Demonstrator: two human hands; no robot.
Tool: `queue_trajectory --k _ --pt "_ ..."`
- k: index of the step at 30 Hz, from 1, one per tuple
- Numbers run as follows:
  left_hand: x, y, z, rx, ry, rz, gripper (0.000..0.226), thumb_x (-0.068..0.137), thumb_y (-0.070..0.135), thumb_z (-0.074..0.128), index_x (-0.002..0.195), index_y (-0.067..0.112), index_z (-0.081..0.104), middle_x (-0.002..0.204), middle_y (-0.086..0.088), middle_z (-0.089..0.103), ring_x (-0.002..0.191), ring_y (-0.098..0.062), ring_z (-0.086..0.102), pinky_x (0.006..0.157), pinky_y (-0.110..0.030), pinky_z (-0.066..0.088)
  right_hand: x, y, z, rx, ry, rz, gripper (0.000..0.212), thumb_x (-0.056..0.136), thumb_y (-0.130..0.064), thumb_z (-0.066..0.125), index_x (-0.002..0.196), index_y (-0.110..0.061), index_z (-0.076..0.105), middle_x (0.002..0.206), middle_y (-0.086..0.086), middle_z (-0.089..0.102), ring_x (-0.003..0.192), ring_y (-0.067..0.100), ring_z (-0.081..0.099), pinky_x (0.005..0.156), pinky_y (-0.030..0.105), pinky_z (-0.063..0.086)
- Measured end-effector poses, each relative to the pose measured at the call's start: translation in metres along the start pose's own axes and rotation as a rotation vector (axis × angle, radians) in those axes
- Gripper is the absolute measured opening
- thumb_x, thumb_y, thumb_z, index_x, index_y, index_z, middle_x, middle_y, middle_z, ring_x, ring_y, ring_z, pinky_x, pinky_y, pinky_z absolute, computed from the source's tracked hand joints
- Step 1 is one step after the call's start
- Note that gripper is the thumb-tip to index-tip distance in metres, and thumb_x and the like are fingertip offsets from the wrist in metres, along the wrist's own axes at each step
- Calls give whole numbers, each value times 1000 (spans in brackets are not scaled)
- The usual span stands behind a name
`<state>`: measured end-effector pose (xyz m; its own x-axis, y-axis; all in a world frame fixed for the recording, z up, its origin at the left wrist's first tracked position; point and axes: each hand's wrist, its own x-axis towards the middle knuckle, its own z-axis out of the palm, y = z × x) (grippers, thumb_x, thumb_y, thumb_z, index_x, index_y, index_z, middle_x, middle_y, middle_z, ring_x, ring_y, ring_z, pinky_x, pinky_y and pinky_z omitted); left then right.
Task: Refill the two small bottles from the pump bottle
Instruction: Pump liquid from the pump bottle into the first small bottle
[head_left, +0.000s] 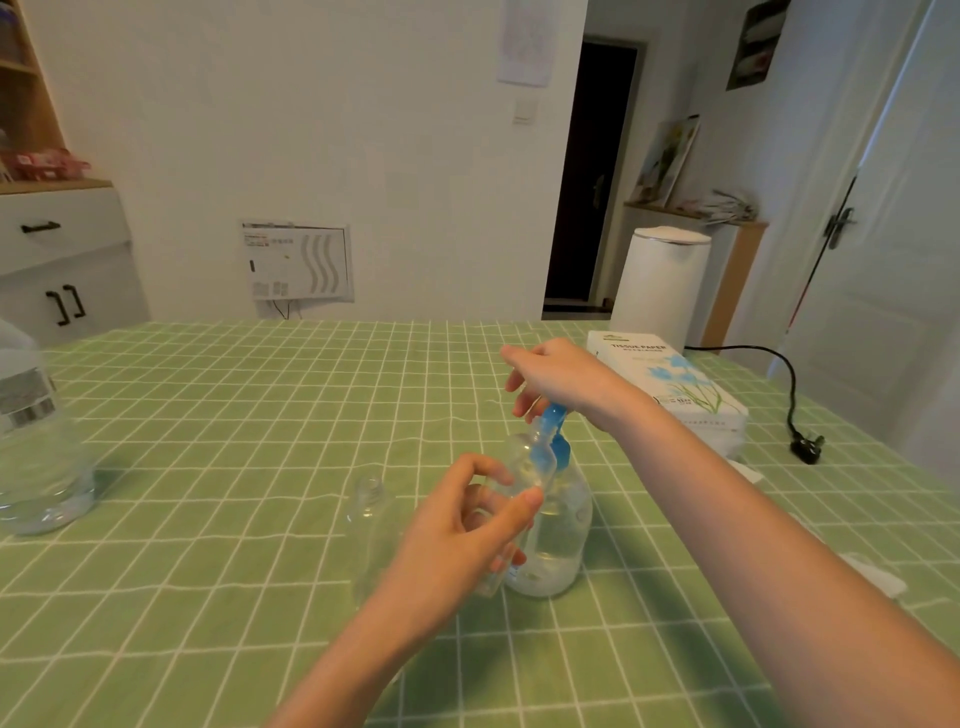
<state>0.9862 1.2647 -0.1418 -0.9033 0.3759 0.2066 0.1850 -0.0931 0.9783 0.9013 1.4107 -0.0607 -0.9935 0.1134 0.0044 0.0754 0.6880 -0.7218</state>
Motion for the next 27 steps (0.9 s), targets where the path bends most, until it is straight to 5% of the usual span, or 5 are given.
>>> queue_trajectory --k 10,19,24,27 --pt "2 -6 -4 64 23 48 29 63 51 67 84 35 58 75 5 68 60 -12 64 58 -27 51 12 -3 6 -121 90 -48 49 95 -33 35 94 4 67 65 6 67 66 23 64 56 23 46" --pt "1 -10 -1 68 28 67 31 63 54 66 85 35 58 68 8 65 60 -13 65 67 -37 55 7 -1 9 -161 89 -41 44 95 -29 37 96 3 67 82 14 73 82 29 71 78 34 55" --pt "-1 -14 0 57 26 83 27 69 51 68 87 32 57 62 9 63 73 -23 68 69 -33 55 5 -1 9 -236 79 -25 36 91 -25 45 97 1 68 88 13 74 87 28 70 81 39 57" --pt "-4 -18 0 75 28 77 28 70 51 67 88 32 57 72 2 68 66 -17 67 64 -27 55 3 3 15 -269 63 -11 31 89 -22 49 98 1 67 93 15 73 90 29 70 82 43 57"
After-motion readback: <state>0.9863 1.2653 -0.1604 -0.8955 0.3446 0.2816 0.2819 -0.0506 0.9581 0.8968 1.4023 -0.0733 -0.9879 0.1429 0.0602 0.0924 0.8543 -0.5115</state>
